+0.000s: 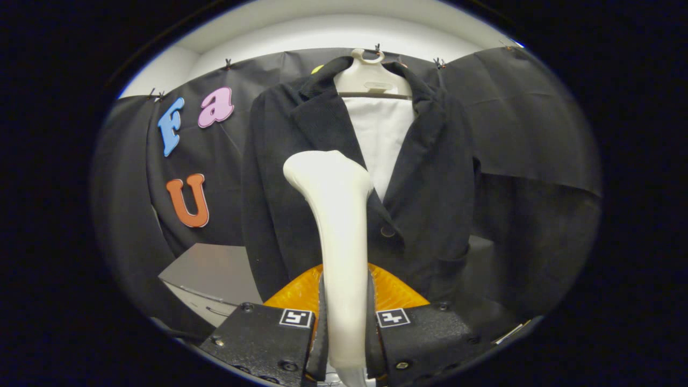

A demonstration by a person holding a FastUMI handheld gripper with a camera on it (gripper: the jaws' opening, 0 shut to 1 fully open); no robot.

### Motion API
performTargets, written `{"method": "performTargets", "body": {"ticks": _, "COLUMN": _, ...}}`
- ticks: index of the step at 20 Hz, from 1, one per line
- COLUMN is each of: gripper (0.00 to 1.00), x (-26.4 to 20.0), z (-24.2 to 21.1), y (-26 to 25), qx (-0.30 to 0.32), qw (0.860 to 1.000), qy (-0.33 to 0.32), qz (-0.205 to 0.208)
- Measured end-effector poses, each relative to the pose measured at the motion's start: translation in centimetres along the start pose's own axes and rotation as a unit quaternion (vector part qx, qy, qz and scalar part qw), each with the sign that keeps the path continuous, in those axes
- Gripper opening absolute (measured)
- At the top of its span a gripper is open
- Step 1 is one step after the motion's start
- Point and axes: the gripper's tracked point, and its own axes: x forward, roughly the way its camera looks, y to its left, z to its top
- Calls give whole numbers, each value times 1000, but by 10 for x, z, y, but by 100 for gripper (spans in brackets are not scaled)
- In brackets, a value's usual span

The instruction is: Iron the clothes twice with a garment steamer, once on the left side and once on the right side.

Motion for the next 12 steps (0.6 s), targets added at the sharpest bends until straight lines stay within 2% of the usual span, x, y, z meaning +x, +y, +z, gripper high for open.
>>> {"method": "performTargets", "body": {"ticks": 7, "gripper": 30, "x": -1, "z": -44, "y": -6, "qx": -7, "qw": 1000, "qy": 15, "qz": -5}}
{"method": "performTargets", "body": {"ticks": 10, "gripper": 30, "x": -1, "z": -68, "y": -4, "qx": 5, "qw": 999, "qy": 43, "qz": 7}}
{"method": "performTargets", "body": {"ticks": 12, "gripper": 30, "x": 4, "z": -84, "y": -8, "qx": 3, "qw": 999, "qy": 51, "qz": 0}}
